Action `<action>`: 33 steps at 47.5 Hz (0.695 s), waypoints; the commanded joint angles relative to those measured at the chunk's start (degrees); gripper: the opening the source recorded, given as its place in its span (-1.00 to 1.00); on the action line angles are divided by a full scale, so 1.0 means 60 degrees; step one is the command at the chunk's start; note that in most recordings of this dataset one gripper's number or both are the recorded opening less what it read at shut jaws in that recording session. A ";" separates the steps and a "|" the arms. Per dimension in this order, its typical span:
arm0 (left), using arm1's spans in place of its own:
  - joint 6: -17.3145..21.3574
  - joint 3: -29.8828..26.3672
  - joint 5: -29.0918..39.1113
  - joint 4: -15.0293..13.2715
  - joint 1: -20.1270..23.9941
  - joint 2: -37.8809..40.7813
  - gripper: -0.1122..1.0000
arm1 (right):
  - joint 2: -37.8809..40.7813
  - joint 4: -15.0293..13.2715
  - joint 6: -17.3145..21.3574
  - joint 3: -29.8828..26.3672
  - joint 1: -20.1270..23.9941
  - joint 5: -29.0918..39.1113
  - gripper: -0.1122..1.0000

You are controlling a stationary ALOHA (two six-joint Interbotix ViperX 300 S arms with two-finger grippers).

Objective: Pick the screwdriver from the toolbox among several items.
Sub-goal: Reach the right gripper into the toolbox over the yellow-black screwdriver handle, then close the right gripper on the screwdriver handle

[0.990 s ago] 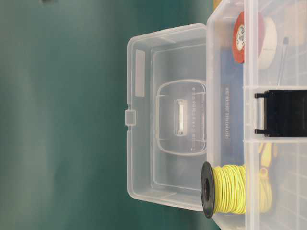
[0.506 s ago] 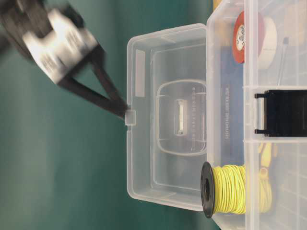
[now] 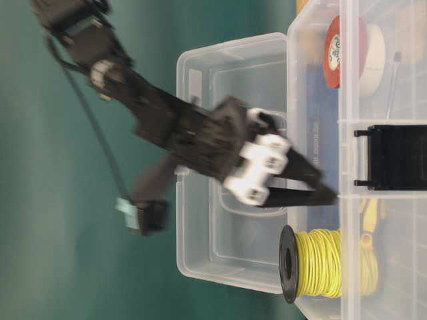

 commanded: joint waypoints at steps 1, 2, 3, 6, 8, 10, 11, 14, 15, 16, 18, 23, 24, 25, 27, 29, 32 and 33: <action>0.0015 -0.0059 -0.0088 -0.0015 0.0015 0.0088 -0.80 | 0.0132 0.0000 0.0073 -0.0337 -0.0029 -0.0015 0.49; 0.0015 -0.0059 -0.0088 -0.0015 0.0015 0.0088 -0.80 | 0.0234 0.0000 0.0088 -0.0381 -0.0029 0.0000 0.48; 0.0015 -0.0044 -0.0103 -0.0015 0.0015 0.0088 -0.80 | 0.0322 0.0000 0.0103 -0.0410 -0.0029 0.0000 0.48; 0.0015 -0.0029 -0.0088 -0.0015 0.0015 0.0073 -0.80 | 0.0586 0.0000 0.0103 -0.0513 -0.0029 0.0000 0.48; 0.0015 0.0015 -0.0088 -0.0015 0.0015 0.0073 -0.80 | 0.0732 0.0000 0.0117 -0.0557 -0.0029 0.0000 0.48; 0.0015 0.0029 -0.0088 -0.0015 0.0015 0.0073 -0.80 | 0.0864 0.0000 0.0103 -0.0630 -0.0029 0.0015 0.49; 0.0015 0.0044 -0.0088 -0.0015 0.0015 0.0073 -0.80 | 0.0938 0.0000 0.0103 -0.0674 -0.0029 0.0000 0.49; 0.0015 0.0059 -0.0088 -0.0015 0.0015 0.0073 -0.80 | 0.1055 0.0000 0.0073 -0.0747 -0.0029 0.0015 0.47; 0.0015 0.0059 -0.0088 -0.0015 0.0015 0.0073 -0.80 | 0.1084 0.0000 0.0059 -0.0747 -0.0029 0.0015 0.46; 0.0015 0.0073 -0.0088 -0.0015 0.0015 0.0073 -0.80 | 0.1084 0.0000 0.0059 -0.0762 -0.0029 0.0015 0.43; 0.0000 0.0088 -0.0088 -0.0015 0.0015 0.0059 -0.80 | 0.1084 0.0000 0.0059 -0.0776 -0.0029 0.0044 0.34; 0.0000 0.0088 -0.0088 -0.0015 0.0015 0.0029 -0.80 | 0.1040 0.0044 0.0059 -0.0820 -0.0015 0.0337 -0.16; 0.0000 0.0103 -0.0088 -0.0015 0.0015 0.0029 -0.80 | 0.1025 0.0044 0.0059 -0.0835 -0.0029 0.0410 -0.25; 0.0000 0.0103 -0.0088 -0.0015 0.0015 0.0015 -0.80 | 0.0981 0.0044 0.0059 -0.0850 -0.0015 0.0483 -0.29; 0.0000 0.0103 -0.0088 -0.0015 0.0015 0.0015 -0.80 | 0.0864 0.0044 0.0059 -0.0864 -0.0015 0.0645 -0.29; 0.0000 0.0103 -0.0088 -0.0015 0.0015 0.0015 -0.80 | 0.0732 0.0044 0.0059 -0.0864 0.0000 0.0747 -0.29; 0.0000 0.0088 -0.0088 -0.0015 0.0015 0.0015 -0.80 | 0.0469 0.0044 0.0103 -0.0864 0.0000 0.0952 -0.29; 0.0000 0.0088 -0.0088 -0.0015 0.0015 0.0000 -0.80 | 0.0352 0.0044 0.0117 -0.0864 0.0000 0.1040 -0.29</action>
